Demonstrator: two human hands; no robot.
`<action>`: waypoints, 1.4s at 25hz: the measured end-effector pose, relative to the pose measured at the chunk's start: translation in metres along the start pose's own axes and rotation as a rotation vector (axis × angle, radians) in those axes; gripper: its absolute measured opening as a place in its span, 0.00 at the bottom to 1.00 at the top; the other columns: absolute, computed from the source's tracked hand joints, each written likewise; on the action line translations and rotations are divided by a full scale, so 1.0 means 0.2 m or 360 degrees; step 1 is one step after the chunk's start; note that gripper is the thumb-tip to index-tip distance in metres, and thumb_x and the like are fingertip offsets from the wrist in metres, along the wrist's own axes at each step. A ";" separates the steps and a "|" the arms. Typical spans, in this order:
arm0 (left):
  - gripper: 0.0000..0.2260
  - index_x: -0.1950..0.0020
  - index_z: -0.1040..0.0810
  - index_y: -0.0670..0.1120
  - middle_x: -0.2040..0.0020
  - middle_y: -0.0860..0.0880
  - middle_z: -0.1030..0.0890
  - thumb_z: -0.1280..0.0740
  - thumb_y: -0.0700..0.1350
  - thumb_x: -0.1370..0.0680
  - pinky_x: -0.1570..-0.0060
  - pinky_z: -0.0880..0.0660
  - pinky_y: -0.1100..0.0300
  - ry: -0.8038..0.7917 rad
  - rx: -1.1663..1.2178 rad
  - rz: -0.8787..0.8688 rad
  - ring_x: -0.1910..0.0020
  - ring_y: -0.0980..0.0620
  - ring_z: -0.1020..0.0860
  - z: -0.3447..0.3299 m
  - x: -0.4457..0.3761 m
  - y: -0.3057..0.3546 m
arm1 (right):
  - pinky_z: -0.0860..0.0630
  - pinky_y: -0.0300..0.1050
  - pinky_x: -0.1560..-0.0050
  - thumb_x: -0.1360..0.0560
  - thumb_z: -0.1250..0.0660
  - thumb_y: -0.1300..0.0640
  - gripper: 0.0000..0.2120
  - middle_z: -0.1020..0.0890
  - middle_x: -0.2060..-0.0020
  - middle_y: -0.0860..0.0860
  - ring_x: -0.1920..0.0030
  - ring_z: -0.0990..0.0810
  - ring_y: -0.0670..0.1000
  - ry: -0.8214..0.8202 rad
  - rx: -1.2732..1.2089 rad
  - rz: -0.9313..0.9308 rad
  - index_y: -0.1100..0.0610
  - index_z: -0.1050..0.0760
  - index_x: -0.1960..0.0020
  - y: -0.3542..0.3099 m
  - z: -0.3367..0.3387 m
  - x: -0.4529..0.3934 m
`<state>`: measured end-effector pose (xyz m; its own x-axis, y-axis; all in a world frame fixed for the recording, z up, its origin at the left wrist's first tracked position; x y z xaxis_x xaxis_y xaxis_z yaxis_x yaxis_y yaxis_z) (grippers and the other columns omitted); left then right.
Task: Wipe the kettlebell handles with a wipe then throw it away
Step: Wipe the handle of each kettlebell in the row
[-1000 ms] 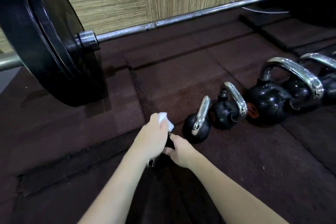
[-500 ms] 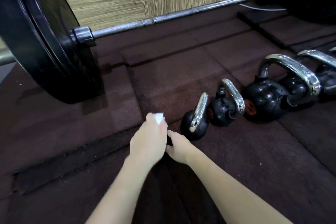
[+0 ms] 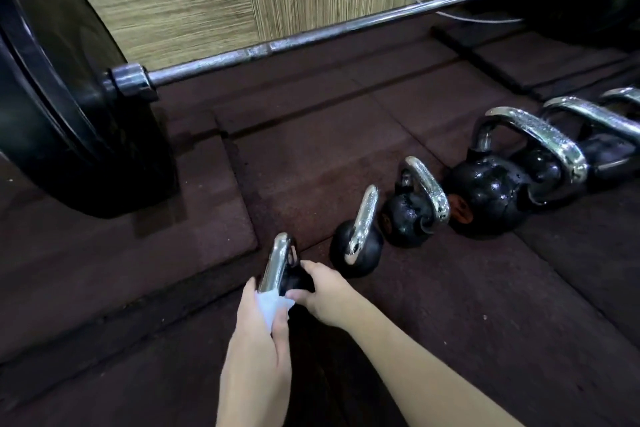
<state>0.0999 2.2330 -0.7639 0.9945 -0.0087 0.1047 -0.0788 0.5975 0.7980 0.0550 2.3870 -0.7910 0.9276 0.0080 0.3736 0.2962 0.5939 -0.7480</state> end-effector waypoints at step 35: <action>0.24 0.17 0.45 0.59 0.17 0.50 0.40 0.48 0.53 0.15 0.20 0.46 0.54 0.0086 -0.0133 -0.0803 0.17 0.51 0.45 -0.12 -0.38 0.76 | 0.29 0.48 0.30 0.27 0.26 0.48 0.31 0.21 0.35 0.52 0.33 0.23 0.52 0.0139 0.0048 -0.0211 0.57 0.29 0.28 0.37 0.72 0.00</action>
<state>0.0131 2.3445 -0.6653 0.9096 -0.2724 -0.3139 0.4156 0.5917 0.6908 0.0445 2.5474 -0.7663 0.8975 -0.1410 0.4179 0.4114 0.6089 -0.6782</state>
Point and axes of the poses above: each hand's wrist, its own x-axis away from the middle knuckle, its own z-axis out of the back of the hand, y = z × x, the point moved 1 cm from there along -x, towards the middle knuckle
